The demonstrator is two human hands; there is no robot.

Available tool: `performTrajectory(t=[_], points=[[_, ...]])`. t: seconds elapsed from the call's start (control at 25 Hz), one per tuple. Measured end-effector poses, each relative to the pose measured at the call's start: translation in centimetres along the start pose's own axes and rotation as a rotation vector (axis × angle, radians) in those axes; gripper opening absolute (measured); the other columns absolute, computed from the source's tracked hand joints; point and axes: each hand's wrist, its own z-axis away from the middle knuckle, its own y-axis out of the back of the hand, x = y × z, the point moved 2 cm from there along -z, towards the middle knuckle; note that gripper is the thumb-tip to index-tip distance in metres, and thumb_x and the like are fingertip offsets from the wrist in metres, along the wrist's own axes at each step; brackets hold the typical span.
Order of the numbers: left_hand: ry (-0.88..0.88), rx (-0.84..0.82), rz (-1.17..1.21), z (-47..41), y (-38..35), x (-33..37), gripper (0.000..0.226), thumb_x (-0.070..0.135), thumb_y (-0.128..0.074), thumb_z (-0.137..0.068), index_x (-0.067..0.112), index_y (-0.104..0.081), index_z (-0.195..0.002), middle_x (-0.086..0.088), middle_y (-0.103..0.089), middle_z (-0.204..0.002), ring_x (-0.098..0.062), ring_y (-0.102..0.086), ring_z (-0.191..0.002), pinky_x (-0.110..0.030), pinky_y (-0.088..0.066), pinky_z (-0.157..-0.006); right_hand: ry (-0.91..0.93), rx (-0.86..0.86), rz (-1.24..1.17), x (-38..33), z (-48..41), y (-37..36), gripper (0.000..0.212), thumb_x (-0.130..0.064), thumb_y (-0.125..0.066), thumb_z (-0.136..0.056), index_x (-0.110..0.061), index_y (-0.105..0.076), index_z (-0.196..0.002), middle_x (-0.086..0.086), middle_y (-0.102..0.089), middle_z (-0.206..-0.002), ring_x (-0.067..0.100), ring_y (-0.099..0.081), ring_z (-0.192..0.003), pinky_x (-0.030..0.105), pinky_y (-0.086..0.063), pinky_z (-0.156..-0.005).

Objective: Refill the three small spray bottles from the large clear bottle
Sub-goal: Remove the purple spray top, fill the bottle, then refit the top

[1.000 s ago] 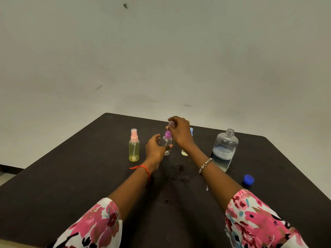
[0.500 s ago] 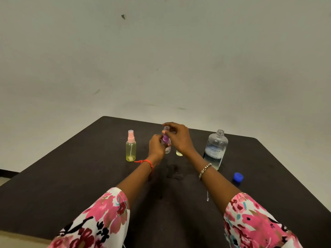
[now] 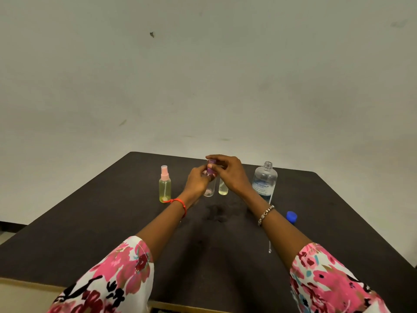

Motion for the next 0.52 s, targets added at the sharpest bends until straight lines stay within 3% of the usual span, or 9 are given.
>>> performTrajectory(t=[0.16,0.32,0.44,0.52], points=[[0.001,0.018,-0.011,0.7,-0.7,0.1,0.030,0.003,-0.052,-0.089,0.005,-0.060,-0.118,-0.014,-0.066,-0.110,-0.023,-0.060,-0.102,-0.036,-0.049,-0.093,0.035,0.027,0.145,-0.2,1.1,0.5,0.028,-0.013,-0.060,-0.086,-0.005,-0.063,-0.113,0.012,-0.068,-0.109,0.010,-0.061,-0.092,0.003,-0.043,-0.074],[0.068,0.051,-0.011,1.4,-1.7,-0.1,0.025,0.002,-0.046,-0.091,0.000,-0.064,-0.108,-0.019,-0.067,-0.105,-0.030,-0.063,-0.101,-0.039,-0.052,-0.093,0.034,0.037,0.316,-0.2,2.1,0.6,0.031,-0.016,-0.059,-0.087,-0.004,-0.061,-0.115,0.013,-0.067,-0.107,0.018,-0.060,-0.094,0.022,-0.046,-0.080],[0.045,0.034,-0.063,1.6,-1.6,-0.3,0.019,0.005,-0.052,-0.089,-0.002,-0.064,-0.102,-0.018,-0.067,-0.097,-0.028,-0.063,-0.094,-0.038,-0.051,-0.086,-0.001,-0.004,0.227,-0.4,2.5,1.3,0.038,-0.010,-0.067,-0.078,-0.006,-0.061,-0.115,0.011,-0.067,-0.105,0.014,-0.059,-0.090,0.003,-0.041,-0.072],[0.019,-0.004,-0.080,1.7,-1.5,0.0,0.021,0.010,-0.056,-0.088,0.000,-0.064,-0.106,-0.016,-0.066,-0.098,-0.025,-0.061,-0.093,-0.035,-0.049,-0.083,-0.055,-0.004,0.158,-0.5,2.6,2.0,0.040,-0.009,-0.070,-0.075,-0.009,-0.062,-0.114,0.008,-0.065,-0.098,0.012,-0.057,-0.084,0.001,-0.042,-0.066]])
